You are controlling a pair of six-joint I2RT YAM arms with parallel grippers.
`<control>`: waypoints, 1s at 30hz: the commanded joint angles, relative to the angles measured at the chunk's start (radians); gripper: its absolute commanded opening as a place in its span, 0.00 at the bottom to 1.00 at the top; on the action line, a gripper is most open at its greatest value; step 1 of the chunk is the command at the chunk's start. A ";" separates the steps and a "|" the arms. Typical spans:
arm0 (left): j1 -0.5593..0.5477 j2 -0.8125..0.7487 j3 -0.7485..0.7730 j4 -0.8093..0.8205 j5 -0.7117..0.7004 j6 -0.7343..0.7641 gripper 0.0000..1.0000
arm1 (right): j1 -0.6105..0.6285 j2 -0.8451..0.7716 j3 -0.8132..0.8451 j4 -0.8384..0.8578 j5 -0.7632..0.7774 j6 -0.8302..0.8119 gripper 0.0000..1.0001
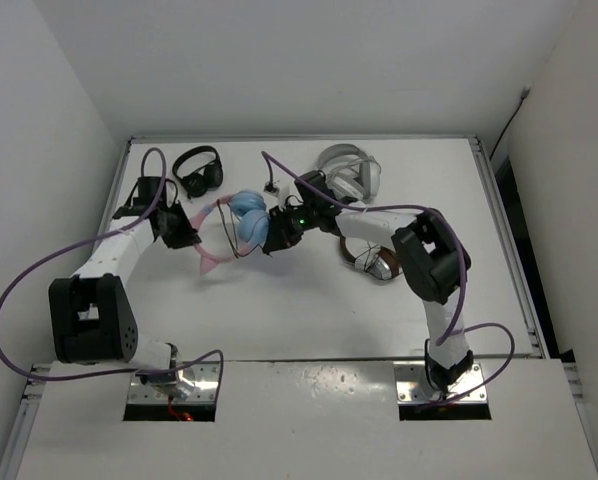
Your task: Wrap the headphones
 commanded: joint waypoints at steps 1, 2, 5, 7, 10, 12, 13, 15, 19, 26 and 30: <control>0.035 0.004 0.096 0.077 0.034 -0.128 0.00 | 0.033 0.015 0.060 0.030 -0.038 0.027 0.00; 0.035 0.019 0.096 0.065 0.034 -0.144 0.00 | 0.033 0.015 0.071 0.030 -0.038 0.027 0.00; 0.044 0.044 0.108 0.064 -0.028 -0.199 0.00 | 0.033 0.024 0.071 0.030 -0.029 0.027 0.00; 0.044 0.064 0.108 0.064 -0.056 -0.220 0.00 | 0.033 0.024 0.080 0.030 -0.009 0.027 0.00; 0.044 0.107 0.108 0.064 -0.091 -0.230 0.00 | 0.043 0.058 0.091 0.030 0.001 0.027 0.00; 0.044 0.130 0.108 0.064 -0.142 -0.239 0.00 | 0.054 0.075 0.114 0.020 0.026 0.027 0.00; 0.044 0.130 0.108 0.064 -0.157 -0.239 0.00 | 0.066 0.084 0.133 0.020 0.026 0.027 0.00; 0.035 0.140 0.119 0.064 -0.195 -0.239 0.00 | 0.080 0.116 0.158 0.020 0.037 0.036 0.00; 0.035 0.151 0.119 0.064 -0.269 -0.248 0.00 | 0.123 0.177 0.212 0.020 0.047 0.045 0.00; -0.011 0.171 0.119 0.074 -0.427 -0.257 0.00 | 0.172 0.253 0.244 0.059 0.057 0.065 0.00; -0.030 0.171 0.108 0.084 -0.458 -0.248 0.00 | 0.182 0.288 0.282 0.059 0.067 0.065 0.00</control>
